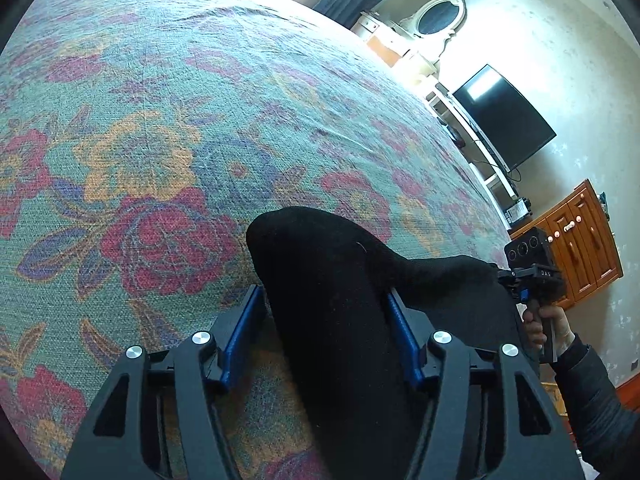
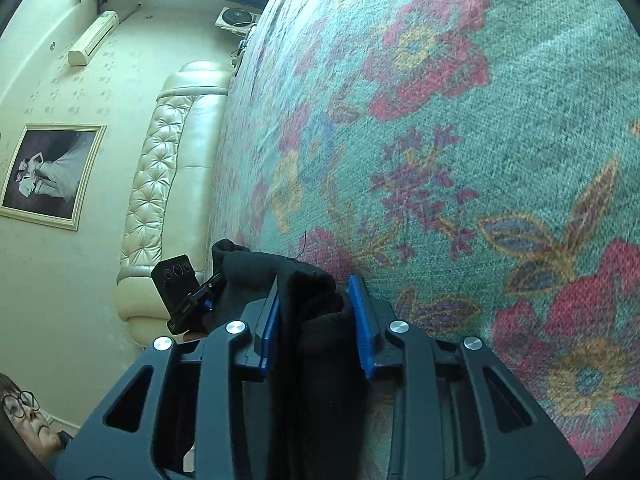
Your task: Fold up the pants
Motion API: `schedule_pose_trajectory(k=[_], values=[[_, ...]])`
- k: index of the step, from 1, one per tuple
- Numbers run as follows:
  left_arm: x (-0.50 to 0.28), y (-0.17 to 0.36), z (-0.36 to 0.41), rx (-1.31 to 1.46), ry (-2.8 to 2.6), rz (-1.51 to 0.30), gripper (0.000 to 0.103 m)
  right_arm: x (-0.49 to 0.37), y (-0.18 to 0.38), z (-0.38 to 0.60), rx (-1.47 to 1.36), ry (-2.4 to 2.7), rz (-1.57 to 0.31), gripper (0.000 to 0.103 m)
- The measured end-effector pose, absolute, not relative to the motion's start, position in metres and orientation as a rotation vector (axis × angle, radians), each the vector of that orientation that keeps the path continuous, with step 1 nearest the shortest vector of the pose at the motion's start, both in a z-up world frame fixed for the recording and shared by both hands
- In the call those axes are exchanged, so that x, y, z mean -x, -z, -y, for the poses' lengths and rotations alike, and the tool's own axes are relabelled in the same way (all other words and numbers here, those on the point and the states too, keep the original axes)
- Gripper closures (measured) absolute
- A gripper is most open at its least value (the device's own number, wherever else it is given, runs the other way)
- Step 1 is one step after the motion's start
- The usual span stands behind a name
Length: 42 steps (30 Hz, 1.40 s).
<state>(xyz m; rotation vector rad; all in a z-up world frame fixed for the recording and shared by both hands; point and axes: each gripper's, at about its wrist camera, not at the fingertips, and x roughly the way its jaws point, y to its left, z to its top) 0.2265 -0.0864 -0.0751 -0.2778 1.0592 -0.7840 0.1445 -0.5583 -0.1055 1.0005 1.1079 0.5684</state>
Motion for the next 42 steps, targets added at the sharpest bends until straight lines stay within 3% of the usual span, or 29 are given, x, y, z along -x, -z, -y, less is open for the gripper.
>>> schedule_pose_trajectory(k=[4, 9, 13, 26, 30, 42], values=[[-0.224, 0.076, 0.086, 0.280, 0.787, -1.037, 0.040, -0.139, 0.109, 0.568, -1.033, -0.586, -1.082, 0.067], [-0.214, 0.072, 0.090, 0.263, 0.812, -1.011, 0.022, -0.118, 0.112, 0.589, -1.150, -0.609, -1.012, 0.053], [-0.203, 0.069, 0.088, 0.227, 0.806, -1.010, 0.022, -0.087, 0.107, 0.593, -1.141, -0.637, -0.998, 0.039], [-0.149, 0.071, 0.037, 0.437, 0.791, -1.123, 0.021, -0.029, 0.086, 0.567, -0.988, -0.610, -1.094, 0.011], [-0.140, 0.072, 0.039, 0.486, 0.859, -1.202, 0.018, -0.034, 0.084, 0.558, -0.975, -0.611, -1.110, 0.007], [-0.136, 0.076, 0.078, 0.438, 0.897, -1.220, 0.013, -0.062, 0.087, 0.545, -0.995, -0.699, -1.114, 0.007]])
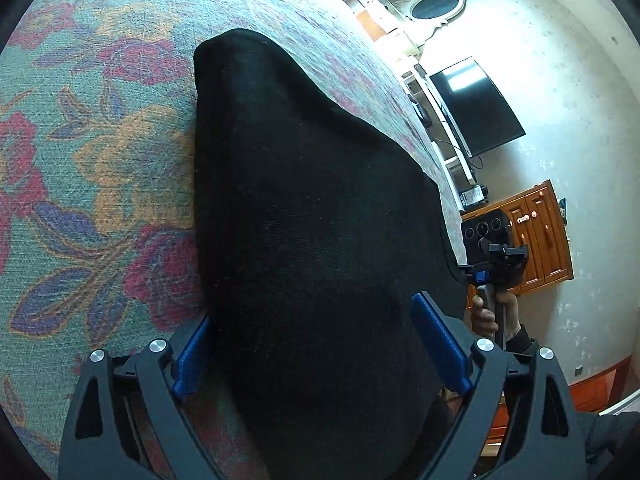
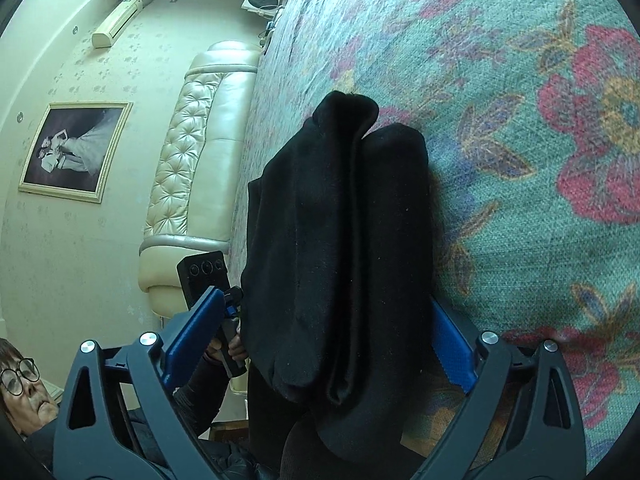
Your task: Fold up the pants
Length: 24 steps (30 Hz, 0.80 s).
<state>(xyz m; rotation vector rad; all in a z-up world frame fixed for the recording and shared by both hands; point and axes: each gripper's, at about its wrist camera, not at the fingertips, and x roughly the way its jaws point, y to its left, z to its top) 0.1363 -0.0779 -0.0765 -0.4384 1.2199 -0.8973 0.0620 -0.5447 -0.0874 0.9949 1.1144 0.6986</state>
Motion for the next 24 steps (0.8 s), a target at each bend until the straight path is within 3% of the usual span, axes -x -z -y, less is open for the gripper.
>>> schedule_pose_trajectory(k=[6, 7, 8, 10, 11, 15, 24], values=[[-0.141, 0.081, 0.072, 0.553, 0.891, -1.236, 0.014, -0.064, 0.080, 0.526, -0.929, -0.687, -1.146, 0.007], [-0.142, 0.081, 0.073, 0.560, 0.886, -1.239, 0.014, -0.065, 0.079, 0.522, -0.903, -0.681, -1.154, 0.011], [-0.141, 0.081, 0.074, 0.552, 0.881, -1.242, 0.014, -0.065, 0.079, 0.518, -0.877, -0.665, -1.166, 0.026], [-0.140, 0.077, 0.078, 0.492, 0.846, -1.242, 0.026, -0.066, 0.086, 0.513, -0.842, -0.625, -1.210, 0.055], [-0.138, 0.076, 0.080, 0.450, 0.829, -1.243, 0.036, -0.065, 0.090, 0.514, -0.868, -0.627, -1.204, 0.058], [-0.134, 0.078, 0.074, 0.435, 0.832, -1.234, 0.053, -0.061, 0.092, 0.513, -0.886, -0.646, -1.172, 0.061], [-0.132, 0.072, 0.062, 0.447, 0.824, -1.223, 0.063, -0.059, 0.093, 0.504, -0.904, -0.650, -1.127, 0.064]])
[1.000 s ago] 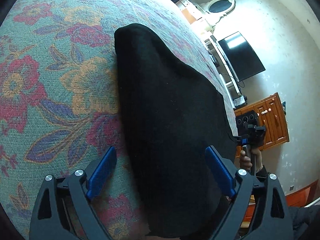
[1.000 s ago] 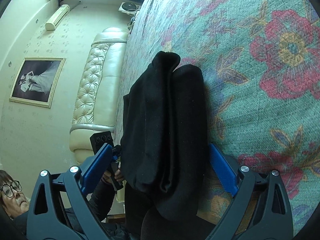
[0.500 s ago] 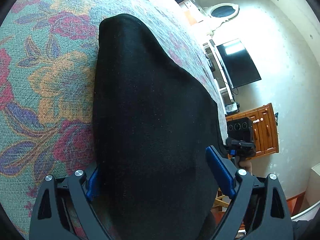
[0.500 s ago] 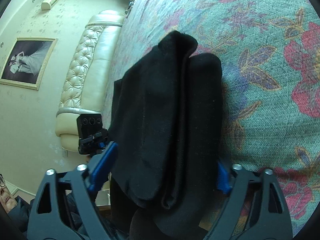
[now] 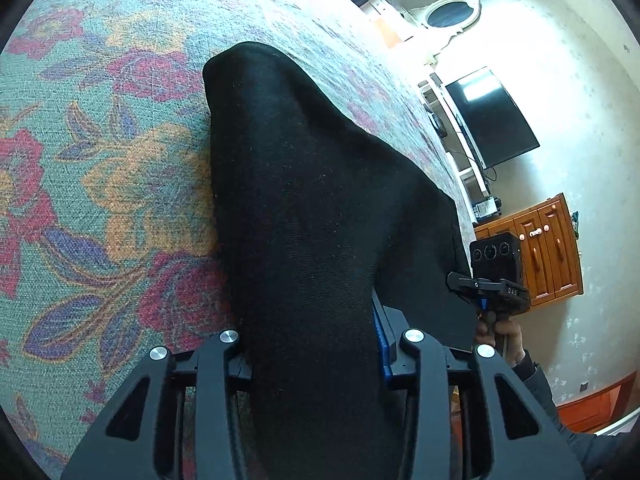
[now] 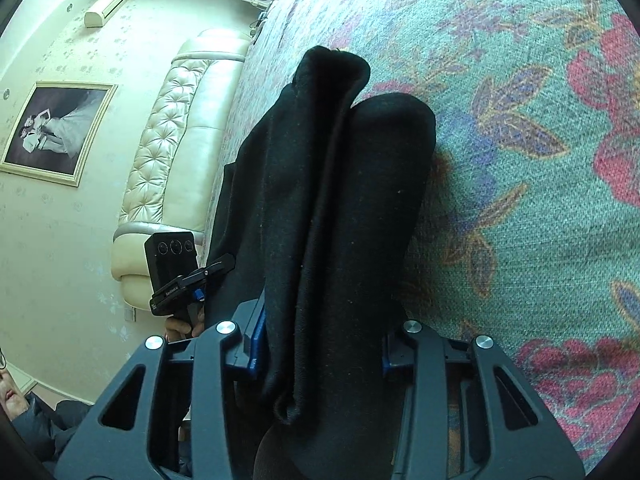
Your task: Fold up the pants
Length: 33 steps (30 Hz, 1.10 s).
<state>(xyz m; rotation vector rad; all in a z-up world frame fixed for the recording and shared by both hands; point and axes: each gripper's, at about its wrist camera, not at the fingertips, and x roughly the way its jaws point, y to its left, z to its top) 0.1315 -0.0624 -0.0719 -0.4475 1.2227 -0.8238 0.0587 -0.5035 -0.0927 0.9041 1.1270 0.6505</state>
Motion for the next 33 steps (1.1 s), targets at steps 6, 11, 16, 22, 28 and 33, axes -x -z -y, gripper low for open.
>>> schedule_pose_trajectory(k=[6, 11, 16, 22, 28, 33], values=[[-0.131, 0.071, 0.056, 0.453, 0.819, -1.222, 0.064, -0.062, 0.098, 0.501, -0.915, -0.651, -1.112, 0.064], [-0.135, 0.071, 0.050, 0.448, 0.811, -1.216, 0.064, -0.064, 0.096, 0.486, -0.917, -0.658, -1.103, 0.065], [-0.141, 0.069, 0.045, 0.449, 0.795, -1.207, 0.065, -0.070, 0.098, 0.471, -0.918, -0.672, -1.096, 0.065], [-0.146, 0.072, 0.033, 0.483, 0.773, -1.204, 0.065, -0.085, 0.098, 0.452, -0.927, -0.693, -1.086, 0.065], [-0.149, 0.072, 0.023, 0.500, 0.753, -1.189, 0.065, -0.101, 0.098, 0.437, -0.920, -0.705, -1.086, 0.065], [-0.150, 0.073, 0.012, 0.523, 0.739, -1.186, 0.064, -0.114, 0.098, 0.429, -0.924, -0.712, -1.087, 0.065]])
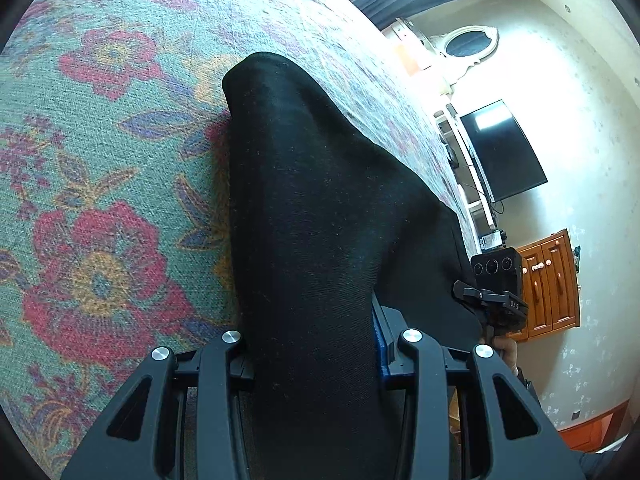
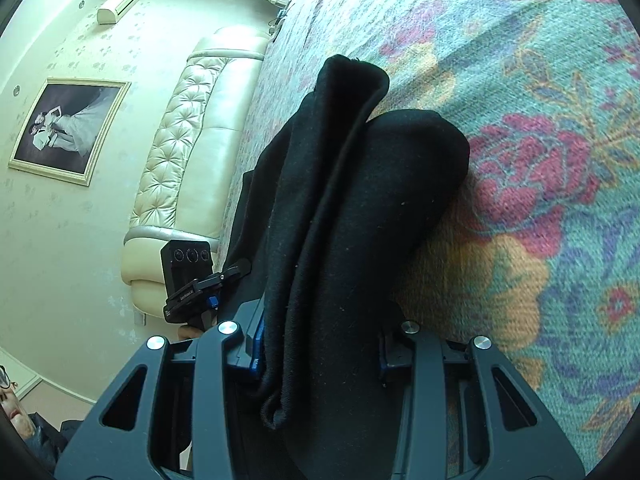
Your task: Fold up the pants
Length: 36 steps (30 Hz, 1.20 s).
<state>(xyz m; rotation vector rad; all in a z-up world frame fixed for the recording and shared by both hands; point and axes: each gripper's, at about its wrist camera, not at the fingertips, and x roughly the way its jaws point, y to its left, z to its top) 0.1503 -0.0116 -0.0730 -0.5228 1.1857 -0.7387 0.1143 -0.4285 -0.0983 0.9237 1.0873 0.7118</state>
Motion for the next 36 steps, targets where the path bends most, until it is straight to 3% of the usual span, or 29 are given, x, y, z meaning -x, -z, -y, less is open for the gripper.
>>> schedule_pose_trajectory(k=[31, 36], values=[[-0.145, 0.075, -0.016, 0.582, 0.725, -1.150, 0.064, -0.139, 0.099, 0.396, -0.923, -0.742, -1.119, 0.065], [-0.145, 0.075, -0.016, 0.584, 0.729, -1.141, 0.057, -0.138, 0.100, 0.398, -0.943, -0.744, -1.118, 0.062]])
